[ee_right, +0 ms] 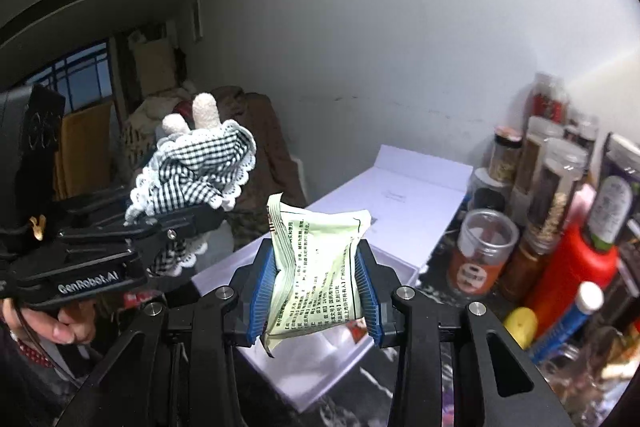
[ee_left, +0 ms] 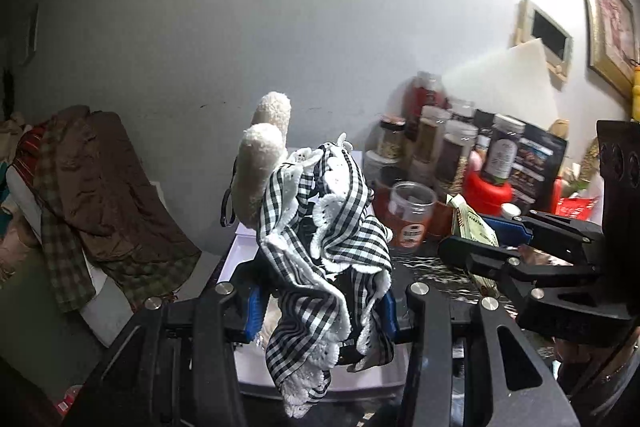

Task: Organize soft objects
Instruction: 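Carry the gingham cloth and green-white packet over the white gift box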

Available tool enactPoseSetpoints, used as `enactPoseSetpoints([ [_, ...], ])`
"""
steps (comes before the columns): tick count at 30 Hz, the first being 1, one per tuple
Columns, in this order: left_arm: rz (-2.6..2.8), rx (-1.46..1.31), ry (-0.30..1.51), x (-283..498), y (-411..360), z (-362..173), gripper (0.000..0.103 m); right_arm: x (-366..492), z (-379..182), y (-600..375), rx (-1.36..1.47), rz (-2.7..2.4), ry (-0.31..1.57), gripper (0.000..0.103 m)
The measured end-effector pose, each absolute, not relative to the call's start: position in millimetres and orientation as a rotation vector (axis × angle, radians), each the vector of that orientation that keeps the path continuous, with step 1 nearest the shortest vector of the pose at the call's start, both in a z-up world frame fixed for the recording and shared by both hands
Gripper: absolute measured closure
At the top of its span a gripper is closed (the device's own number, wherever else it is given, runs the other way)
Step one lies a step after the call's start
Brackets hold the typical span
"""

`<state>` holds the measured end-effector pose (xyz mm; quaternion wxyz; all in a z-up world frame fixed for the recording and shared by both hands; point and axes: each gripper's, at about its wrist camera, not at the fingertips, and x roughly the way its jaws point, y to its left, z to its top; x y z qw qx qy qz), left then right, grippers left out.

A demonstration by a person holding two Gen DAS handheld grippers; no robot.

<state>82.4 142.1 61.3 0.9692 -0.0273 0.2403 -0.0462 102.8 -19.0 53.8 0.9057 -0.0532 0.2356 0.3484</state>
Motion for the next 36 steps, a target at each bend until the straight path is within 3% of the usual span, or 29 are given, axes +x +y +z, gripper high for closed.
enactPoseSetpoints([
  [27,-0.101,-0.049,0.814,193.9,144.3,-49.1,0.059,220.2,-47.9,8.3,-0.126,0.670,0.736,0.064],
  [36,-0.062,-0.062,0.922,207.6,150.2,-73.5,0.053,230.0,-72.0,22.2,-0.161,0.657,0.807,0.062],
])
